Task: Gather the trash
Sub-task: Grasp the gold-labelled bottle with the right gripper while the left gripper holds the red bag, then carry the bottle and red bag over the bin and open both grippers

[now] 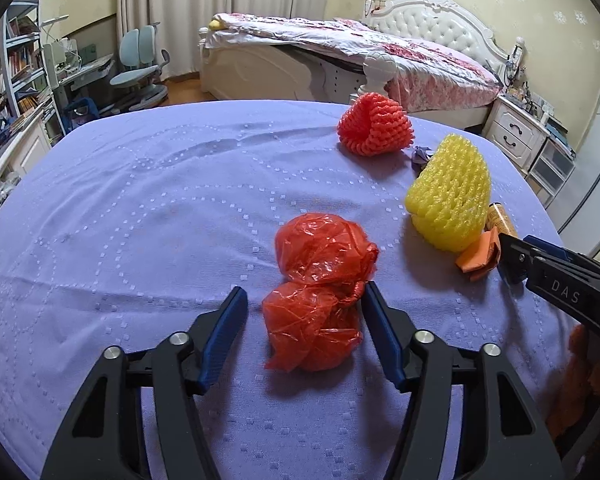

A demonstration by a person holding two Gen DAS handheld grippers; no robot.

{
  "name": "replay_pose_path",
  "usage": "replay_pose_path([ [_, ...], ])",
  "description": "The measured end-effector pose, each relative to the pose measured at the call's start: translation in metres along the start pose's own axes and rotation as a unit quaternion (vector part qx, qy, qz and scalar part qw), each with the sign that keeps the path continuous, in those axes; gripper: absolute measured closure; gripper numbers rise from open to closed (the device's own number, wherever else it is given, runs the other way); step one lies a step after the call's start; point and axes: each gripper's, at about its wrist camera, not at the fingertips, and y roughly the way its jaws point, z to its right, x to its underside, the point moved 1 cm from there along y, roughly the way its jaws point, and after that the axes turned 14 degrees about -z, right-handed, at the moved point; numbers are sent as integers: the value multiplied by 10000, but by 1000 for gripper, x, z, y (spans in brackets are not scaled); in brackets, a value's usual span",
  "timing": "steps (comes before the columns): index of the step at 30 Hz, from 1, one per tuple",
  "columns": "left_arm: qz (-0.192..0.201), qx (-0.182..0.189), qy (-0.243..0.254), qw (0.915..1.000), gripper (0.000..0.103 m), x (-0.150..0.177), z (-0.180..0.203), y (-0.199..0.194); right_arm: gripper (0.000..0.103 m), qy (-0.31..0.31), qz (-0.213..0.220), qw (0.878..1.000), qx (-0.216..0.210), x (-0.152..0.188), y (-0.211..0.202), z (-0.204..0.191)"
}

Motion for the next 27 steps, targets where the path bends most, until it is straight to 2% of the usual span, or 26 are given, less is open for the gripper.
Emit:
replay_pose_path([
  [2, -30, 9, 36, 10000, 56, 1, 1, 1, 72, -15, -4, 10000, -41, 0, 0, 1],
  [4, -35, -1, 75, 10000, 58, 2, 3, 1, 80, -35, -14, 10000, -50, 0, 0, 1],
  [18, 168, 110, -102, 9997, 61, 14, 7, -12, 80, -68, -21, 9997, -223, 25, -16, 10],
  [27, 308, 301, 36, 9991, 61, 36, 42, -30, 80, -44, 52, 9997, -215, 53, -31, 26],
])
